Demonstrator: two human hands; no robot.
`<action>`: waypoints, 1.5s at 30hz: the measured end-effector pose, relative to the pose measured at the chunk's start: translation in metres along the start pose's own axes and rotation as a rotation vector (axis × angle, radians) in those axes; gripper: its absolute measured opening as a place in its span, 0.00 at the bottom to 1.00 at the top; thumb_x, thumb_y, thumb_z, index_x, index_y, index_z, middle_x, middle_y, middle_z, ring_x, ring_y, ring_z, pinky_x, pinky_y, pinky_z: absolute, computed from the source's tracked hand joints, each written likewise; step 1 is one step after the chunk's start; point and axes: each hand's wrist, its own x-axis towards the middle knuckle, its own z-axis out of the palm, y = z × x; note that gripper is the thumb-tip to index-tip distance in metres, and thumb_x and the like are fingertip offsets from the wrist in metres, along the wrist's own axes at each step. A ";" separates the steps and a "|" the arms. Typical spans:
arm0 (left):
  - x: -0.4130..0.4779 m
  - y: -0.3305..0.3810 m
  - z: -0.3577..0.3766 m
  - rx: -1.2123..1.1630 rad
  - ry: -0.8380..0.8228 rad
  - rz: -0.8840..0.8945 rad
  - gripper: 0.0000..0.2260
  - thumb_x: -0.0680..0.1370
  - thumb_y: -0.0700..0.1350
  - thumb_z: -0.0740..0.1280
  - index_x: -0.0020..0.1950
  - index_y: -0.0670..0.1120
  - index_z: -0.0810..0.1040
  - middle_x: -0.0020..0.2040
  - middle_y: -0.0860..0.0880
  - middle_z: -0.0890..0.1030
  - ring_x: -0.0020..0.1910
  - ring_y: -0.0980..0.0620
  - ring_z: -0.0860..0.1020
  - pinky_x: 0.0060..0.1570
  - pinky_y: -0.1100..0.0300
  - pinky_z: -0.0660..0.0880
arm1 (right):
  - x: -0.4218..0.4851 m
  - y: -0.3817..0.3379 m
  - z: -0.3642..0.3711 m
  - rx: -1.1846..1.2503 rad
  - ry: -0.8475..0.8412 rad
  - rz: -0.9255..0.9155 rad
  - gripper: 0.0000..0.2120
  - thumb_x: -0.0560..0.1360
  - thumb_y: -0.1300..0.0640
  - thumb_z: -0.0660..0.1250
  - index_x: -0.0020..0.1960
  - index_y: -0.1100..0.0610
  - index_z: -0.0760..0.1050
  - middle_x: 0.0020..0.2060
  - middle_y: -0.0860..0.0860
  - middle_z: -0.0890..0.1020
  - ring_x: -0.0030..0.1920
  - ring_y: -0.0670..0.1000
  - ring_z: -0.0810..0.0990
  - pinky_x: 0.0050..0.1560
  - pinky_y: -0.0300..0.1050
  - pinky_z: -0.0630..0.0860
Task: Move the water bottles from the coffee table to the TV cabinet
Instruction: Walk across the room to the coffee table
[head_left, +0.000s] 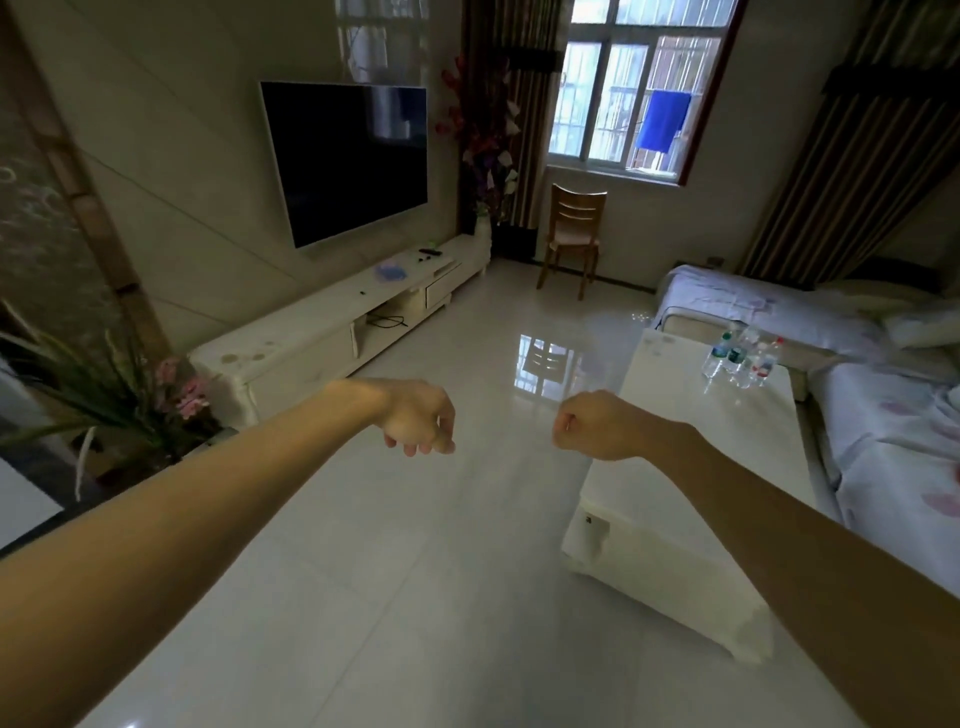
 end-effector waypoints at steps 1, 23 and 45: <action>0.019 -0.001 -0.012 0.004 0.007 -0.001 0.10 0.78 0.51 0.64 0.53 0.46 0.76 0.48 0.46 0.80 0.50 0.47 0.81 0.38 0.60 0.76 | 0.019 0.013 -0.006 0.006 0.012 0.002 0.04 0.74 0.53 0.66 0.41 0.49 0.77 0.42 0.46 0.79 0.48 0.47 0.78 0.54 0.42 0.75; 0.339 -0.052 -0.217 0.031 -0.012 0.004 0.12 0.78 0.52 0.64 0.56 0.46 0.76 0.49 0.47 0.81 0.48 0.50 0.82 0.42 0.59 0.78 | 0.334 0.158 -0.097 -0.036 -0.111 0.072 0.16 0.75 0.56 0.63 0.51 0.67 0.81 0.49 0.63 0.84 0.51 0.60 0.83 0.55 0.53 0.79; 0.659 -0.108 -0.409 0.124 -0.045 0.351 0.06 0.76 0.45 0.65 0.51 0.45 0.78 0.47 0.44 0.82 0.38 0.50 0.80 0.48 0.50 0.79 | 0.582 0.269 -0.203 -0.007 -0.022 0.468 0.14 0.78 0.51 0.65 0.58 0.59 0.80 0.44 0.50 0.77 0.47 0.51 0.77 0.38 0.39 0.69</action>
